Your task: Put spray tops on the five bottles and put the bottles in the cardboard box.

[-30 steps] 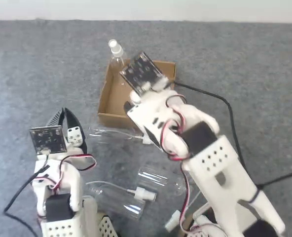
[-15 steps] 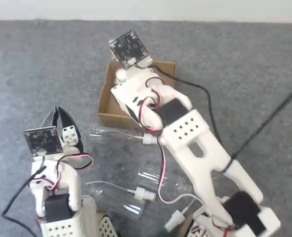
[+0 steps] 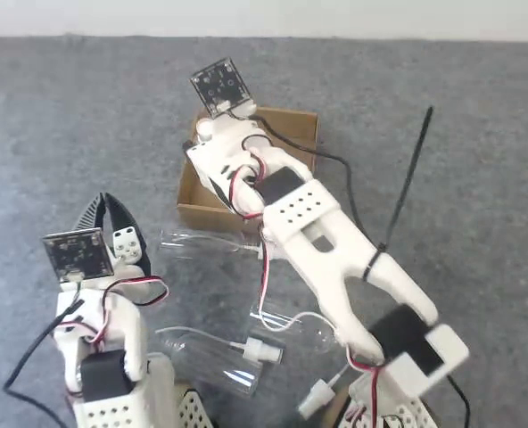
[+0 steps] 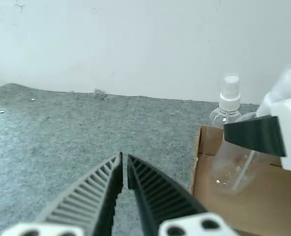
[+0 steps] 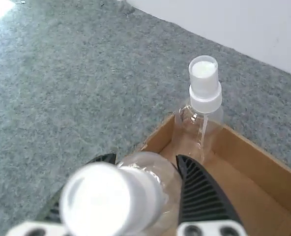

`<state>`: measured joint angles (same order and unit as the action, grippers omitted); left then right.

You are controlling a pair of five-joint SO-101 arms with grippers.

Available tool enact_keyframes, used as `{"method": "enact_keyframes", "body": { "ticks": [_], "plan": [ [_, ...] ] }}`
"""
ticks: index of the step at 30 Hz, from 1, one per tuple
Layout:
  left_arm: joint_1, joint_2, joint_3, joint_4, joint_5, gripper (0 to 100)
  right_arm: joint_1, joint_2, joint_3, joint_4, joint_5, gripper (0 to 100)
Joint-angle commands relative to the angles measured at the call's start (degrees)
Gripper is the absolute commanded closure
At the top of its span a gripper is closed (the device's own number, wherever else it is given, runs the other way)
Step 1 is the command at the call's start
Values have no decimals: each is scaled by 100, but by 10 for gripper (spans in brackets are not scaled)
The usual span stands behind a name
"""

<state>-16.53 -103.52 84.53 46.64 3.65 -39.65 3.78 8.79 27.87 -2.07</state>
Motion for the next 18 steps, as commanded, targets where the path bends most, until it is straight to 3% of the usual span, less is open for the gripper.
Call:
{"method": "enact_keyframes", "body": {
  "ticks": [1,9,18],
  "plan": [
    [-9,-70,-4,-149,62,987,145,426,-949,-145,-79,965],
    [-9,-70,-13,-149,62,987,180,1516,-1679,-145,-79,965],
    [-26,-70,-22,-149,62,987,163,1666,-1741,-136,-88,965]
  ]
}}
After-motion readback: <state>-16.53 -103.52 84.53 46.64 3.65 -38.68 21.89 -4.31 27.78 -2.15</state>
